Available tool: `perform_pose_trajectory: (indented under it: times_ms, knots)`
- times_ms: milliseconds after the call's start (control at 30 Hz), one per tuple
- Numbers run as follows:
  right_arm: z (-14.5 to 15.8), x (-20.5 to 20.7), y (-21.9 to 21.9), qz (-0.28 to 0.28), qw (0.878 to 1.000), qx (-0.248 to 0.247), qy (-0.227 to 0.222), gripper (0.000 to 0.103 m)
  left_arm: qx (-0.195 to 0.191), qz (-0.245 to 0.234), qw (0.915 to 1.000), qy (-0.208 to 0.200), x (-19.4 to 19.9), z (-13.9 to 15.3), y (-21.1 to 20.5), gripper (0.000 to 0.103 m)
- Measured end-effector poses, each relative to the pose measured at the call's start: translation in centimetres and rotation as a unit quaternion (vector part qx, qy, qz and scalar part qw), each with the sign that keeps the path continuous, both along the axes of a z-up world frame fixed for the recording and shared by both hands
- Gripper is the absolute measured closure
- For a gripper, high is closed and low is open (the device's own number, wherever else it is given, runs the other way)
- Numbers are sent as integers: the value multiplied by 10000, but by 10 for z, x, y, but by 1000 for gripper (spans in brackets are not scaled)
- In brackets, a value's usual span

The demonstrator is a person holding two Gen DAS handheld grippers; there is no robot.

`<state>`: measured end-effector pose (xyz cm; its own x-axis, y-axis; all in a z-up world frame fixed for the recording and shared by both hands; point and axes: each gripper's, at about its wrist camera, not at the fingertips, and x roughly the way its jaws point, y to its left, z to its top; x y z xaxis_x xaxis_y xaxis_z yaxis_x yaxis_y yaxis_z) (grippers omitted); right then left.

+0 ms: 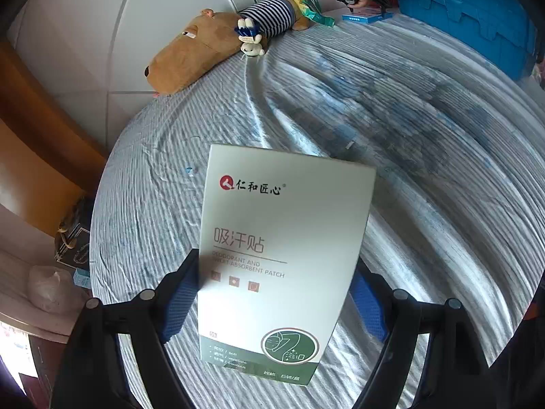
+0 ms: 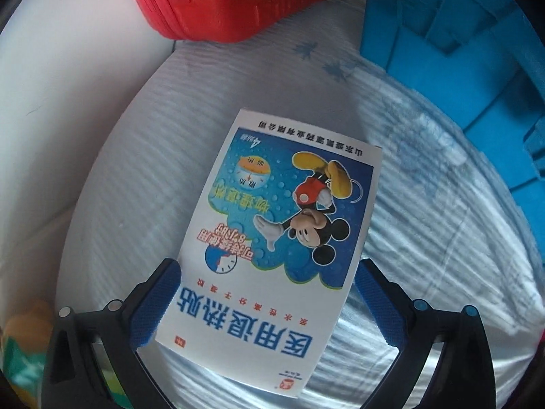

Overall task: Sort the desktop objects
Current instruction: 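Lift the patch box with the left tool while the right tool grasps the blue Mickey box, then lift the Mickey box with the right tool while the left tool holds the patch box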

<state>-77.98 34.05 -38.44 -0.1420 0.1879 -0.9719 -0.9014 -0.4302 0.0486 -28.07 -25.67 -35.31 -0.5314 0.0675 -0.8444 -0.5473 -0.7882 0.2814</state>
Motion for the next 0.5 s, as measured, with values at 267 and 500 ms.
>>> perform_pose_trajectory:
  times_ms: [267,500]
  knots:
    - [11,-45,-12,316,9969,705,-176,0,24,-22,9999,-96,7,-4,3,22]
    - [5,-41,6,526,9978,-24,398,1,66,-29,10000,38,0,6,8,22]
